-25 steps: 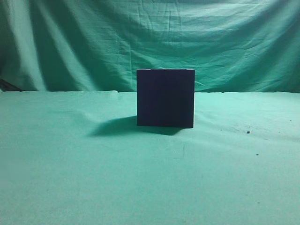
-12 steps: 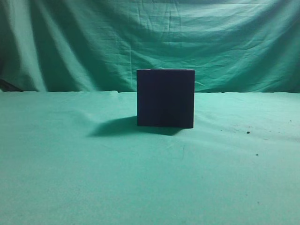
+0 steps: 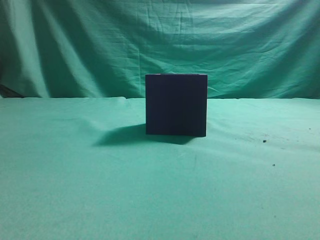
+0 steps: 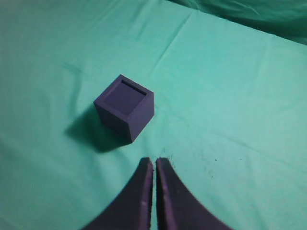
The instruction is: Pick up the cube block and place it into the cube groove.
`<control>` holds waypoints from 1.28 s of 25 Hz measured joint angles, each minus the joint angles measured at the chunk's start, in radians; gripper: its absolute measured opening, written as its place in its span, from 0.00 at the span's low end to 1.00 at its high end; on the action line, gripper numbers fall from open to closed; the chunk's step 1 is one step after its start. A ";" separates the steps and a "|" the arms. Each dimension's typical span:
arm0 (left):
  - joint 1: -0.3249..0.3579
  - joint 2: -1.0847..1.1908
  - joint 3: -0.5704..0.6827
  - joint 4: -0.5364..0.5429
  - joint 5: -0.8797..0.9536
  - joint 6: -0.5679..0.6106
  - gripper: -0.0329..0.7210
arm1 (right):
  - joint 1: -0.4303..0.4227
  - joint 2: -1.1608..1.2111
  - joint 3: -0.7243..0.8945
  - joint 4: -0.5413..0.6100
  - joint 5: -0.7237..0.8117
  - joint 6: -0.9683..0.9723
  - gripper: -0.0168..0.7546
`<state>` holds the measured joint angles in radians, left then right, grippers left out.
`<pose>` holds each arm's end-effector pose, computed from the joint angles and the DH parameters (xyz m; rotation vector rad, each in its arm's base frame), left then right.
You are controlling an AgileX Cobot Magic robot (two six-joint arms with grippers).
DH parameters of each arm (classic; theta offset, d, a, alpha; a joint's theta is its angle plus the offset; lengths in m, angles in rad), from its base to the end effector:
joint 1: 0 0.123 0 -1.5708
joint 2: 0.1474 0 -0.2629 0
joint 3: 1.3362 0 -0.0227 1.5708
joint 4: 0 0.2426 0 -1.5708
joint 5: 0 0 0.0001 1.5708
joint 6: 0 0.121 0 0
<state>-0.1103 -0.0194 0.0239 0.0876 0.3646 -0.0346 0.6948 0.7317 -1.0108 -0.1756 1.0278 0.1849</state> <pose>0.0952 -0.0067 0.1656 0.1240 1.8471 -0.0150 0.1234 0.0793 0.3606 -0.5810 2.1530 0.2672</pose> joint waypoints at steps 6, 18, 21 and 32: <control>0.000 0.000 0.000 0.000 0.000 0.000 0.04 | 0.000 -0.190 0.236 0.000 -0.213 0.032 0.02; 0.000 0.000 0.000 0.000 0.000 0.000 0.04 | 0.000 -0.294 0.361 -0.069 -0.240 0.047 0.02; 0.000 0.000 0.000 0.000 0.000 0.000 0.04 | 0.000 -0.299 0.413 -0.123 -0.278 0.073 0.02; 0.000 0.000 0.000 0.000 0.000 0.000 0.04 | -0.364 -0.586 0.824 -0.136 -0.716 0.099 0.02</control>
<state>-0.1103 -0.0194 0.0239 0.0876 0.3646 -0.0346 0.3305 0.1461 -0.1868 -0.3116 0.3116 0.2839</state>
